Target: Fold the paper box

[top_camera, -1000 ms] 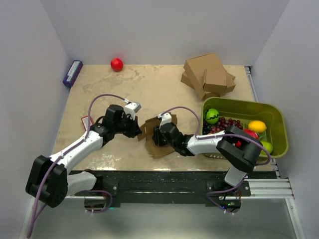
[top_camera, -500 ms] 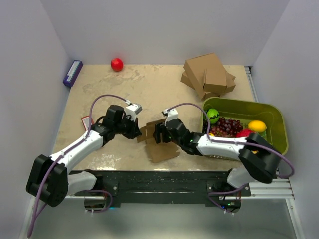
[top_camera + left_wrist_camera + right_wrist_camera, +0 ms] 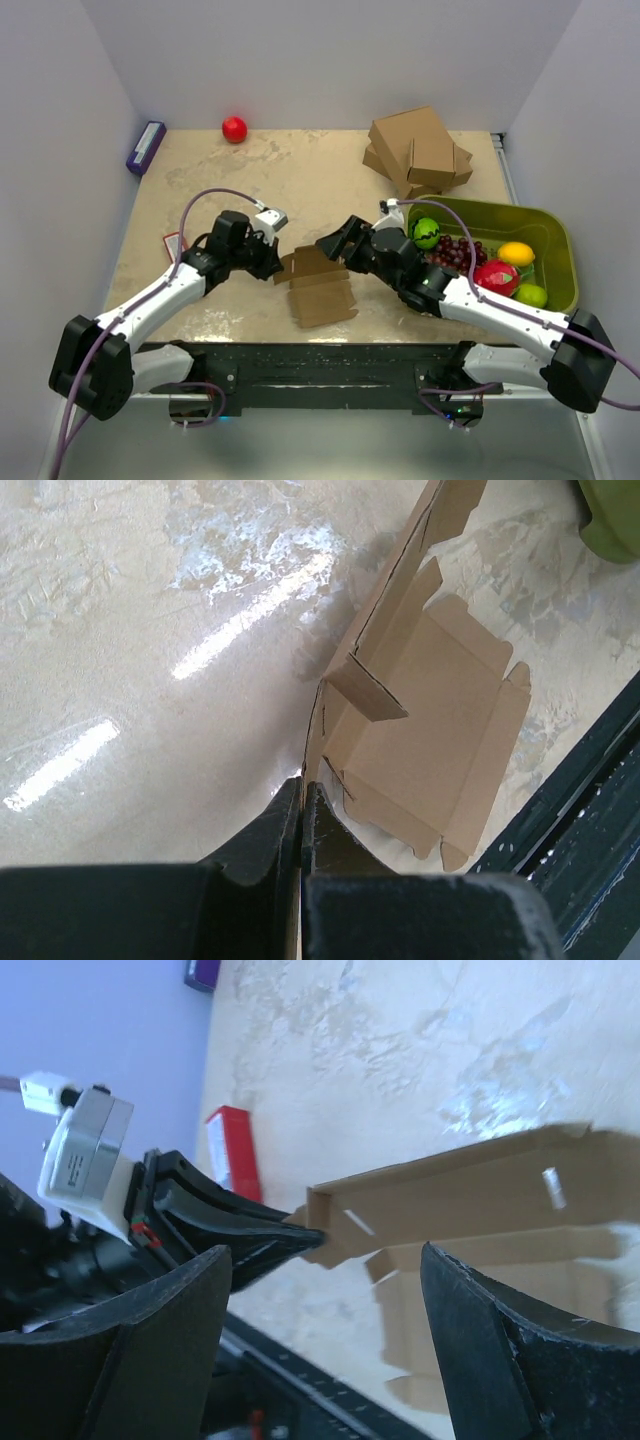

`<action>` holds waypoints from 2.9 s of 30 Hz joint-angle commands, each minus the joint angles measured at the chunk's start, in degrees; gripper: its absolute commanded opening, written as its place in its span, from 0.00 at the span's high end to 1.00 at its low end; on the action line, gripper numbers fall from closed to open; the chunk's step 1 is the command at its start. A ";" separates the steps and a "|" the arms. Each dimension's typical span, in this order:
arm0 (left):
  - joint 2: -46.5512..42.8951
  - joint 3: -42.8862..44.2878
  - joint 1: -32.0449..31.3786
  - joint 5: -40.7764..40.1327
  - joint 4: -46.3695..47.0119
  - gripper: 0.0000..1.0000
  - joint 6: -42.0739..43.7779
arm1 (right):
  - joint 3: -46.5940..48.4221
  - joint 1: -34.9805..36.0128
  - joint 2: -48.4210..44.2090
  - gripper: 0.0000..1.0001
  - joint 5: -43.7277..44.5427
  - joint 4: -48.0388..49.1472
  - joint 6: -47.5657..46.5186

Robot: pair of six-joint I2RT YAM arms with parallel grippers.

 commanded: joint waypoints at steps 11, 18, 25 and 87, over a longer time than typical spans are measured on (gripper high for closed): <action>-7.65 -1.10 -3.88 -7.91 5.81 1.00 0.89 | -0.24 -0.07 4.33 0.24 1.86 -0.39 33.92; -6.77 -0.92 -5.90 -9.85 4.77 1.00 1.41 | 0.72 -0.77 7.32 0.25 6.44 1.00 36.13; -6.60 -1.01 -7.84 -11.17 4.15 1.00 1.94 | 1.51 -5.42 12.85 0.27 3.80 5.84 33.76; -4.06 -13.05 -10.91 -23.75 21.36 0.32 -21.27 | -3.05 -8.60 19.98 1.00 -1.65 13.66 23.30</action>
